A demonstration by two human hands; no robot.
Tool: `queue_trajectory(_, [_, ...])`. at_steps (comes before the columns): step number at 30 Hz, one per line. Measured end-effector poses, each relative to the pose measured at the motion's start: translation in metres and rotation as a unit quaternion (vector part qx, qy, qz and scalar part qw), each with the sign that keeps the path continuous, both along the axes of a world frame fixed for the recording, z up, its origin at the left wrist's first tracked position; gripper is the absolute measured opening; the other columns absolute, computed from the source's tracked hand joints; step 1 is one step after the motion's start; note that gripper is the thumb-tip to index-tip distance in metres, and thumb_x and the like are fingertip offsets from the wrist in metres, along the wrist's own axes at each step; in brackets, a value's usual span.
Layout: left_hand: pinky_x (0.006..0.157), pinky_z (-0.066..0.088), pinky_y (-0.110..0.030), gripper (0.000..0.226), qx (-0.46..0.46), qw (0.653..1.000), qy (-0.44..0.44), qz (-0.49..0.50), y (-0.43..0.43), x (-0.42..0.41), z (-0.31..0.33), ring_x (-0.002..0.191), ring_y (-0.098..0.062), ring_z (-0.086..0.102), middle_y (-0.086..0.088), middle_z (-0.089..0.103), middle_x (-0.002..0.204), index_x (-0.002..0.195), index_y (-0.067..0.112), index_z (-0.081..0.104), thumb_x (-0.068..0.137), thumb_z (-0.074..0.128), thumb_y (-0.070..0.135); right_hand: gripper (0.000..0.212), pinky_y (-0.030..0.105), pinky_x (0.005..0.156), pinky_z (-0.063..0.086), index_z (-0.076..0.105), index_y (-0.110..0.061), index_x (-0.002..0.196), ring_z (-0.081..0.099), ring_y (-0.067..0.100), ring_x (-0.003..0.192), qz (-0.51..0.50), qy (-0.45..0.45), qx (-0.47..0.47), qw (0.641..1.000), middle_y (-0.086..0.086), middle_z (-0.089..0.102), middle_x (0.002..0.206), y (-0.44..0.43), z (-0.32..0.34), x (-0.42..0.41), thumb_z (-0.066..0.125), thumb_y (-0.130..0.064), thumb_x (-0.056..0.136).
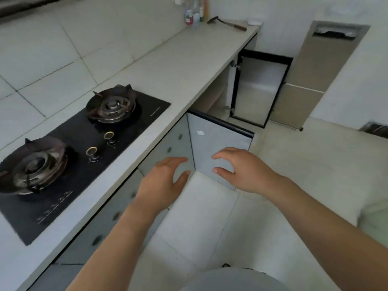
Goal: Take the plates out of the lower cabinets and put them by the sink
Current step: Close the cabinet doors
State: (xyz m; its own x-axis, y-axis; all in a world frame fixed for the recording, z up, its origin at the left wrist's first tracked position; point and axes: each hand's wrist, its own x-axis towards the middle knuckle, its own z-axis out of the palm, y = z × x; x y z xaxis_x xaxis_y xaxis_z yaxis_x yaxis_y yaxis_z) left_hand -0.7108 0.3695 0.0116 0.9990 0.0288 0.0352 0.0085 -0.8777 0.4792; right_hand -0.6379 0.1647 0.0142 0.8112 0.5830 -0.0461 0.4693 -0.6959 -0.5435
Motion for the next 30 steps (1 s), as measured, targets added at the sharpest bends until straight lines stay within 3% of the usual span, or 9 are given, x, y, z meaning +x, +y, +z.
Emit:
queue_trajectory(8, [0.096, 0.037, -0.022, 0.039, 0.007, 0.996, 0.043, -0.074, -0.030, 0.114, -0.031, 0.123, -0.012, 0.047, 0.008, 0.051, 0.134, 0.132, 0.028, 0.047, 0.093, 0.048, 0.036, 0.037, 0.032, 0.099, 0.042, 0.054, -0.019, 0.126, 0.051, 0.015, 0.119, -0.122, -0.005, -0.001, 0.993, -0.002, 0.055, 0.131, -0.055, -0.021, 0.098, 0.054, -0.033, 0.091])
queue_trajectory(17, [0.105, 0.038, -0.033, 0.042, 0.005, 0.986, 0.080, -0.148, -0.026, 0.268, -0.086, 0.128, -0.016, 0.042, 0.005, 0.046, 0.139, 0.134, 0.025, 0.045, 0.093, 0.048, 0.034, 0.040, 0.032, 0.103, 0.037, 0.047, -0.020, 0.132, 0.045, 0.018, 0.124, -0.183, 0.057, -0.044, 0.980, -0.001, 0.049, 0.136, -0.032, -0.077, 0.202, 0.047, -0.032, 0.094])
queue_trajectory(20, [0.108, 0.033, -0.032, 0.047, 0.055, 0.975, 0.115, -0.184, -0.022, 0.315, -0.101, 0.136, -0.015, 0.031, 0.003, 0.035, 0.148, 0.140, 0.024, 0.036, 0.095, 0.044, 0.036, 0.038, 0.035, 0.100, 0.041, 0.048, -0.019, 0.131, 0.048, 0.020, 0.119, -0.220, 0.086, -0.062, 0.970, 0.001, 0.052, 0.132, -0.031, -0.095, 0.240, 0.046, -0.031, 0.095])
queue_trajectory(25, [0.114, 0.025, -0.034, 0.056, 0.147, 0.947, 0.138, -0.250, -0.018, 0.378, -0.129, 0.144, -0.019, 0.012, -0.002, 0.014, 0.157, 0.146, 0.020, 0.022, 0.096, 0.040, 0.036, 0.036, 0.028, 0.088, 0.043, 0.049, -0.019, 0.130, 0.050, 0.018, 0.113, -0.258, 0.090, -0.082, 0.958, -0.001, 0.054, 0.128, -0.023, -0.123, 0.285, 0.046, -0.027, 0.096])
queue_trajectory(30, [0.117, 0.019, -0.039, 0.061, 0.192, 0.926, 0.164, -0.281, -0.020, 0.405, -0.160, 0.146, -0.021, 0.003, -0.002, 0.003, 0.158, 0.149, 0.020, 0.007, 0.097, 0.035, 0.037, 0.037, 0.027, 0.090, 0.043, 0.049, -0.019, 0.131, 0.047, 0.017, 0.118, -0.271, 0.097, -0.077, 0.955, -0.003, 0.050, 0.133, -0.018, -0.158, 0.308, 0.048, -0.025, 0.095])
